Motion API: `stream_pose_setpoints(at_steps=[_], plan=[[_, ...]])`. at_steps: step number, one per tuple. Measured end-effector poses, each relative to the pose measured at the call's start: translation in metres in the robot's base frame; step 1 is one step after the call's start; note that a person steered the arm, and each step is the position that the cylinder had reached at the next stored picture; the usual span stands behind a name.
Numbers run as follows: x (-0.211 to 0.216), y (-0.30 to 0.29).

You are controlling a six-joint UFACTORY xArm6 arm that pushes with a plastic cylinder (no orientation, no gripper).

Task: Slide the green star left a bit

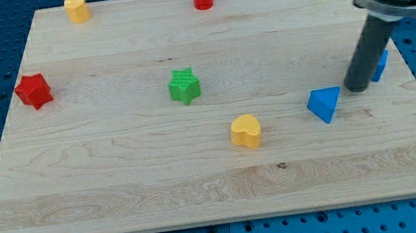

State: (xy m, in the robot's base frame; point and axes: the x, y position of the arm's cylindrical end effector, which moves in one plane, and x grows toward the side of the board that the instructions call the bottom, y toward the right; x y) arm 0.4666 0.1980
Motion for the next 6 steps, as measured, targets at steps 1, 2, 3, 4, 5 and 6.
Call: stream_pose_setpoints(at_steps=[1, 2, 3, 4, 5, 6], plan=[[0.016, -0.045], [0.031, -0.066], [0.027, -0.075], [-0.007, -0.124], [-0.036, -0.168], [-0.050, -0.219]])
